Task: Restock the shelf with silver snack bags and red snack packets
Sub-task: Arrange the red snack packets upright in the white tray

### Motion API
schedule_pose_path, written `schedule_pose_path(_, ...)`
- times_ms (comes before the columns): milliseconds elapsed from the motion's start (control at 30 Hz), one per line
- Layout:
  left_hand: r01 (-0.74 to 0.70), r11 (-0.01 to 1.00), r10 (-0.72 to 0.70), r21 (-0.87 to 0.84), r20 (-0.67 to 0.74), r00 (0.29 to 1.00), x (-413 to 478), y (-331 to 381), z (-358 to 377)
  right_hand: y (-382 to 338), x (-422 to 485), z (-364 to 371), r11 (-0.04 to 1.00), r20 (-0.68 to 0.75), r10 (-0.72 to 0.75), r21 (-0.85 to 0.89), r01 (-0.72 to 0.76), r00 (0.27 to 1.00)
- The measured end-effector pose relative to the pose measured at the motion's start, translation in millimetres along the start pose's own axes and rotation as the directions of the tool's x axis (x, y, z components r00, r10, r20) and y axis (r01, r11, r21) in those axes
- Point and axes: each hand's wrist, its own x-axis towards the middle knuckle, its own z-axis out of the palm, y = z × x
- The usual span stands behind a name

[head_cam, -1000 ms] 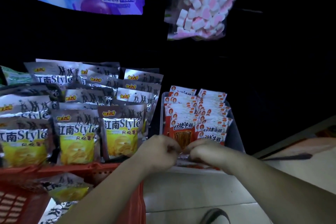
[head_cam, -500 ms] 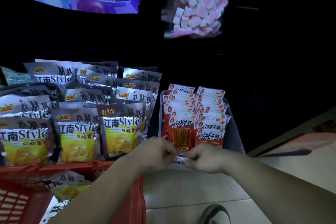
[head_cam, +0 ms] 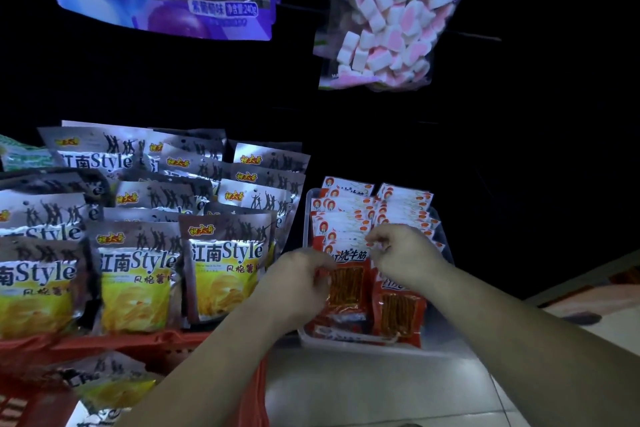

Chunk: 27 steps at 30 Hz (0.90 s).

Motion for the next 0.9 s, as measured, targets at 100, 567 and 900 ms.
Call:
schedule_pose_path(100, 0.06, 0.995, -0.068, -0.081, -0.103, 0.992, 2.1, -10.7, 9.5, -6.9, 17.9, 15.5, 0.992, 0.026, -0.038, -0.12, 0.041, 0.999)
schedule_pose_path(567, -0.004, 0.976, -0.053, -0.217, -0.254, 0.966, 5.0, -20.9, 15.5, -0.9, 28.4, 17.3, 0.799, -0.038, -0.361, -0.527, 0.288, 0.932)
schedule_pose_path(900, 0.04, 0.66, -0.128, -0.75, -0.06, 0.99, -19.1, 36.4, -34.5, -66.9, -56.3, -75.6, 0.92, -0.059, -0.166, 0.349, 0.176, 0.984)
